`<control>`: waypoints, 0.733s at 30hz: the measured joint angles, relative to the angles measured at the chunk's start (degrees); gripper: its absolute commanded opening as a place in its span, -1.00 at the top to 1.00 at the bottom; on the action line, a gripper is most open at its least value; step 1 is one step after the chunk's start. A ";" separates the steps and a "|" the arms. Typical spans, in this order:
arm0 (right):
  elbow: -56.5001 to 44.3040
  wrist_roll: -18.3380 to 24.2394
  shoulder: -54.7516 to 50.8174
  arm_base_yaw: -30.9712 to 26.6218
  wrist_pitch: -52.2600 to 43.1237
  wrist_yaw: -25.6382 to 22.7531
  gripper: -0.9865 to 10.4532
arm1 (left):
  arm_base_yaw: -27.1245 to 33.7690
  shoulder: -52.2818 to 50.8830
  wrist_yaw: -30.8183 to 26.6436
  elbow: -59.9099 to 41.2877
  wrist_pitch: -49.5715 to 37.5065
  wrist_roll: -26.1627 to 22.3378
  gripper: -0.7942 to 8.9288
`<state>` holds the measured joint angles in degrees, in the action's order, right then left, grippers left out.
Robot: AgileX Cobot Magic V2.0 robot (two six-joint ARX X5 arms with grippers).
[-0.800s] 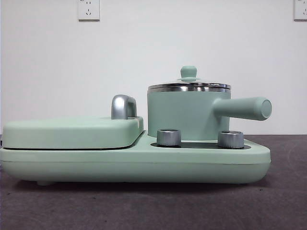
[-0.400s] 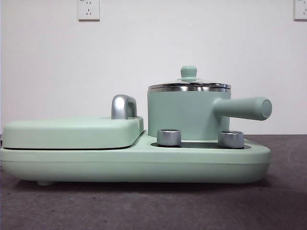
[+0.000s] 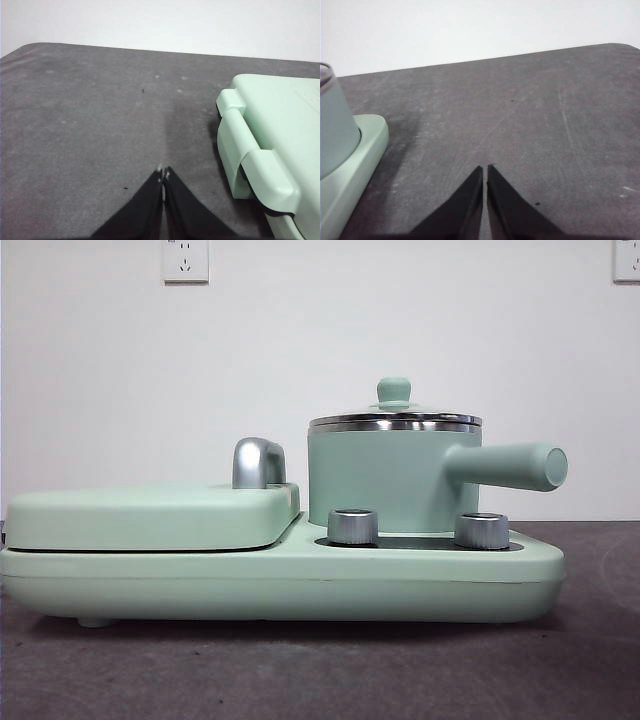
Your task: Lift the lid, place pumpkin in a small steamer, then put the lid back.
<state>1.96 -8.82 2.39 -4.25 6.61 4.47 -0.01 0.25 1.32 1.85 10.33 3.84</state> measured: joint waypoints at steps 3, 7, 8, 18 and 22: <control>-0.96 0.02 -1.55 0.00 1.68 0.00 0.81 | 0.00 0.00 -0.02 0.00 0.00 0.00 0.82; -0.98 0.96 -2.01 0.02 3.08 -0.66 0.81 | 0.00 0.00 -0.02 0.00 0.00 0.00 0.82; -0.98 1.44 -2.01 0.02 3.08 -0.87 0.81 | 0.00 0.00 -0.02 0.00 0.00 0.00 0.82; -0.98 3.91 -2.01 0.07 2.95 -1.05 0.81 | 0.00 0.00 -0.02 0.00 0.00 0.00 0.82; -0.98 3.96 -2.01 0.07 2.95 -1.05 0.81 | 0.00 0.00 -0.02 0.00 0.00 0.00 0.82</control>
<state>0.97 -4.86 0.38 -4.19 9.56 3.42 -0.01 0.25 1.30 1.85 10.33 3.84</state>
